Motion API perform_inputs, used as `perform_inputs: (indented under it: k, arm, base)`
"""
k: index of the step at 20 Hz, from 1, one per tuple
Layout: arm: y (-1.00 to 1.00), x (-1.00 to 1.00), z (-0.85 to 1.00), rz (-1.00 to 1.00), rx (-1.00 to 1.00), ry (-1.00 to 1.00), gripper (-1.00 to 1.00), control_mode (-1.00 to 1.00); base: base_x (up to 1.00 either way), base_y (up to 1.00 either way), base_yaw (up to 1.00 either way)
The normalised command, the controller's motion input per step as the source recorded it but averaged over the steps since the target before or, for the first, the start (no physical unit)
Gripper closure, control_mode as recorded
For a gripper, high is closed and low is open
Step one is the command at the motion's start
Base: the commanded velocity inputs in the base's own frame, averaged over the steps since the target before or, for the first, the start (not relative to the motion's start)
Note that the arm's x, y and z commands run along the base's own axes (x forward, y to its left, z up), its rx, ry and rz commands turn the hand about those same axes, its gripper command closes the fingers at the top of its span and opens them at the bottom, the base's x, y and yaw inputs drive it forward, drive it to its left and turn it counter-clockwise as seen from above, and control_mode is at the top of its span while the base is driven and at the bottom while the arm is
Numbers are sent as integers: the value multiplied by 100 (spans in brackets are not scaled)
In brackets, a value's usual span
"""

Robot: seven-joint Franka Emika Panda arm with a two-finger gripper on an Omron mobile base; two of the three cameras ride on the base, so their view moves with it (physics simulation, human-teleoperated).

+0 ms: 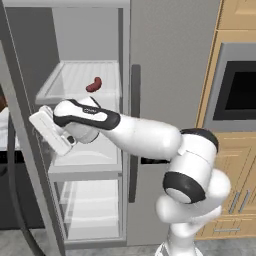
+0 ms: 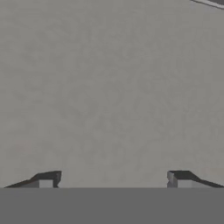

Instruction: Move the hot dog bun to the plate on the dining table and place the condiment next to that plate. Then navigate to the fridge and take the sausage and place it on the plate as well.

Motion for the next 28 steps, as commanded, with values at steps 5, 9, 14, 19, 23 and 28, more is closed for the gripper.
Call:
perform_inputs:
  k: [5, 9, 14, 19, 23, 28]
  arm:
    - [94, -5, 3, 9, -18, -1, -100, -100]
    - [-50, -28, 49, -9, -28, -27, -100, -100]
    - [-100, -35, 35, -16, -32, -24, -100, -100]
    - [-100, -41, 7, -7, -23, -21, -100, -100]
    - [-100, -62, -19, 1, -2, -11, -100, -100]
    - [-100, -45, -22, 6, 0, -6, -100, -100]
  base:
    - [0, 0, 0]
    - [0, 0, 0]
    - [0, 0, 0]
    - [0, 0, 0]
    - [0, 0, 0]
    - [0, 0, 0]
